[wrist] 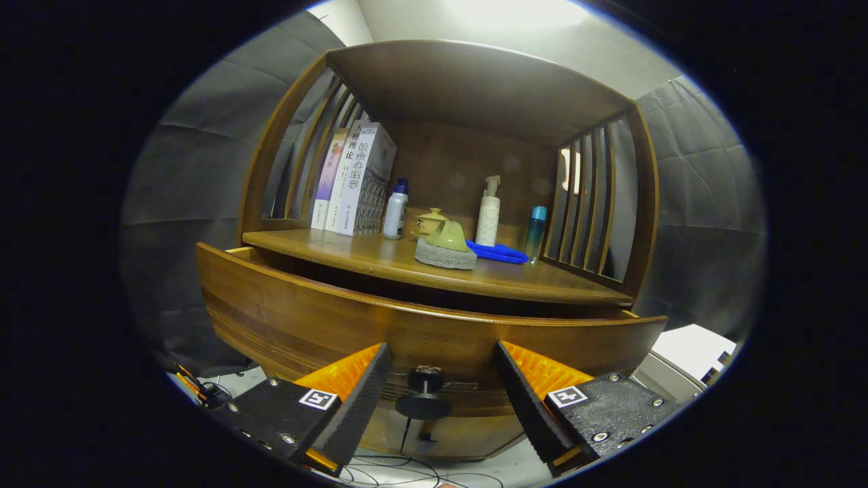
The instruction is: Pull open the drawer, take out the items inside it, and place them on the countertop above the cabinet.
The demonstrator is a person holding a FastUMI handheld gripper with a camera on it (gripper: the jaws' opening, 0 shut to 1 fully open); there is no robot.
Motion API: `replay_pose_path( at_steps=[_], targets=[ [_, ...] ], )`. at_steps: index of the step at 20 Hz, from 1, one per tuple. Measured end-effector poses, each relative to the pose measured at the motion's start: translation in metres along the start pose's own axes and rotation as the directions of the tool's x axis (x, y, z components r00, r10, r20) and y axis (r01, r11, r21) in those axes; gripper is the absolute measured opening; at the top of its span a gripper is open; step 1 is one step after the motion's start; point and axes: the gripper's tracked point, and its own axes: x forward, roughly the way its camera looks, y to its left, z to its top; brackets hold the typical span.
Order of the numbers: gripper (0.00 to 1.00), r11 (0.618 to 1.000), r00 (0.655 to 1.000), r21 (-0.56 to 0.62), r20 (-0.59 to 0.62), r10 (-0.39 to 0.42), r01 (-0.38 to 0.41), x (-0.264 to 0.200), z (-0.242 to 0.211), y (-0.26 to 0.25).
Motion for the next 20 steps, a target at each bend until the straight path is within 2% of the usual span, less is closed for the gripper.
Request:
replay_pose_path(
  at_steps=[7, 15, 18, 20],
  targets=[
    [0.97, 1.0, 1.0, 0.0, 0.003, -0.01, 0.01, 0.034, 0.002, 0.002],
    [0.96, 1.0, 1.0, 0.005, 0.009, -0.023, 0.023, 0.05, 0.004, 0.005],
    [0.96, 1.0, 0.999, -0.016, -0.044, -0.008, 0.007, 0.052, -0.007, 0.012],
    [0.96, 0.998, 0.999, -0.046, -0.032, 0.031, -0.033, 0.046, 0.01, 0.015]
  ],
)
